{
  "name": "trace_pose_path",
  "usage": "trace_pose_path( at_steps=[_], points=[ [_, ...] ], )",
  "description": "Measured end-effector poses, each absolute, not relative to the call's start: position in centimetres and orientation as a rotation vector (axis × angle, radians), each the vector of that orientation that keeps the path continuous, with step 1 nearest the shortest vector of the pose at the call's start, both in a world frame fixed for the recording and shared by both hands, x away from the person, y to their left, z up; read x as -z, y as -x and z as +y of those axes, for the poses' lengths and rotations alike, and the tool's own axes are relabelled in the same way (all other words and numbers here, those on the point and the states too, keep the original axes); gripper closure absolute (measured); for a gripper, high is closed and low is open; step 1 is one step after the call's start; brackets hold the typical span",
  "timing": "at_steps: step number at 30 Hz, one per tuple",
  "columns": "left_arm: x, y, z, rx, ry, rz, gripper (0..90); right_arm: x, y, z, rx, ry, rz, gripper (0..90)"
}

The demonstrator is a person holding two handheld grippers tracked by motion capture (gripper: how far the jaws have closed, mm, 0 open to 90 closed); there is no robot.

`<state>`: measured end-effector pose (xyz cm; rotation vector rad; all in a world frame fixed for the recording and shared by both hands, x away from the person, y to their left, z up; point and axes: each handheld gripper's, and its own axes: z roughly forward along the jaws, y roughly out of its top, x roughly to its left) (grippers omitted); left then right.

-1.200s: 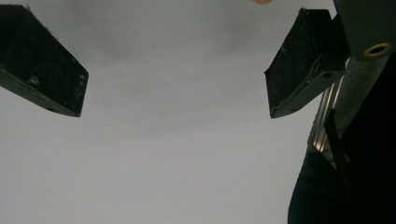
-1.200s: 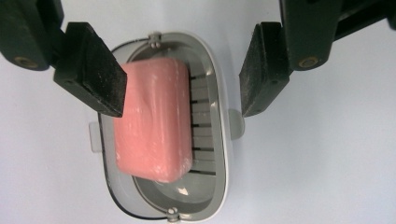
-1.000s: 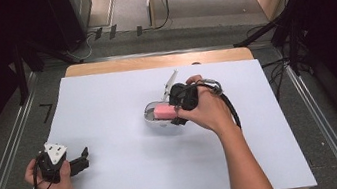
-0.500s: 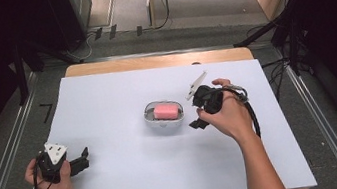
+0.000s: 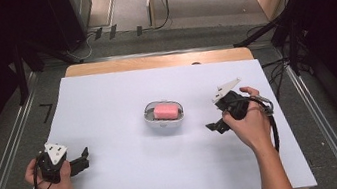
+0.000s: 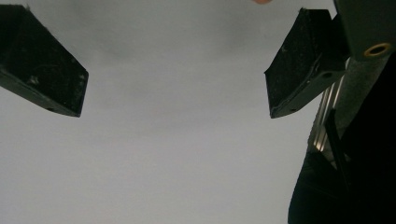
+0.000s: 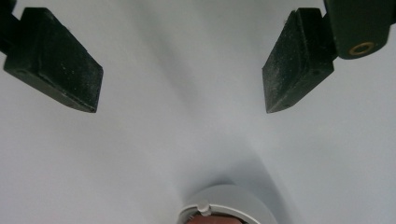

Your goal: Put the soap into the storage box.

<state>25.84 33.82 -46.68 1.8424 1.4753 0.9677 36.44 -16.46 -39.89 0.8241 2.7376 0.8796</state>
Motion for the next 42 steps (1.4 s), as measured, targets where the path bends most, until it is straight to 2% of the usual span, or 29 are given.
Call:
trace_pose_path(
  at_steps=[9, 42],
  points=[
    [46.7, -25.8, 33.8, -0.967, -1.844, 1.474, 6.5, 41.6, -34.8, -19.8, -0.951, -0.914, 2.680, 10.9],
    [46.7, -25.8, 33.7, -0.975, -1.851, 1.470, 6.5, 46.0, -27.9, -29.1, -1.086, -1.117, 2.469, 10.8]
  ],
)
